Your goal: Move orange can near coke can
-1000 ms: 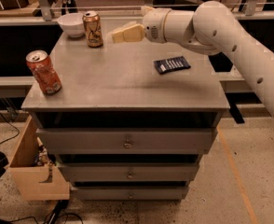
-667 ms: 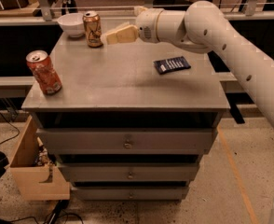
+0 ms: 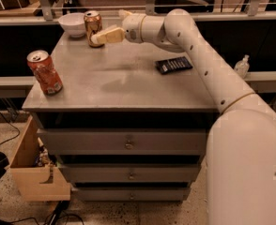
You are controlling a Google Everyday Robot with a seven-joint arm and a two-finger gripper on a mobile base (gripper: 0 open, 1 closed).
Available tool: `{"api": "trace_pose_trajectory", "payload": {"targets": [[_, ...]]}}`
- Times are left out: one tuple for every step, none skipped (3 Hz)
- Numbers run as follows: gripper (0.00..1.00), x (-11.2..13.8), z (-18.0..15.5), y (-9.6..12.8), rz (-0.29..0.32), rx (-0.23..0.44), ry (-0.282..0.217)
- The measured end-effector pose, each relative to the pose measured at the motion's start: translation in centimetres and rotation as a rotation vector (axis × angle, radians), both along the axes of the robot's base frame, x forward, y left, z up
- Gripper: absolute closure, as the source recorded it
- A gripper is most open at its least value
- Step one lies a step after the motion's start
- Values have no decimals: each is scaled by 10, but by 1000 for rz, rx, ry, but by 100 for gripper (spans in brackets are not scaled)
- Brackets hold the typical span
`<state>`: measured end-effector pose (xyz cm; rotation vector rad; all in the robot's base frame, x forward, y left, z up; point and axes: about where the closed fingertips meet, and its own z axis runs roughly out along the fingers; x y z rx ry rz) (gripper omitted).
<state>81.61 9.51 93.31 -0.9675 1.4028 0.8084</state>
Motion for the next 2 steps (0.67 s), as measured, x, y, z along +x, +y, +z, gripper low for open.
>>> {"api": "trace_pose_trajectory", "payload": {"targets": [[0,30,-14,0,-6,41,10],[0,52,-24,3,-26,63,26]]}}
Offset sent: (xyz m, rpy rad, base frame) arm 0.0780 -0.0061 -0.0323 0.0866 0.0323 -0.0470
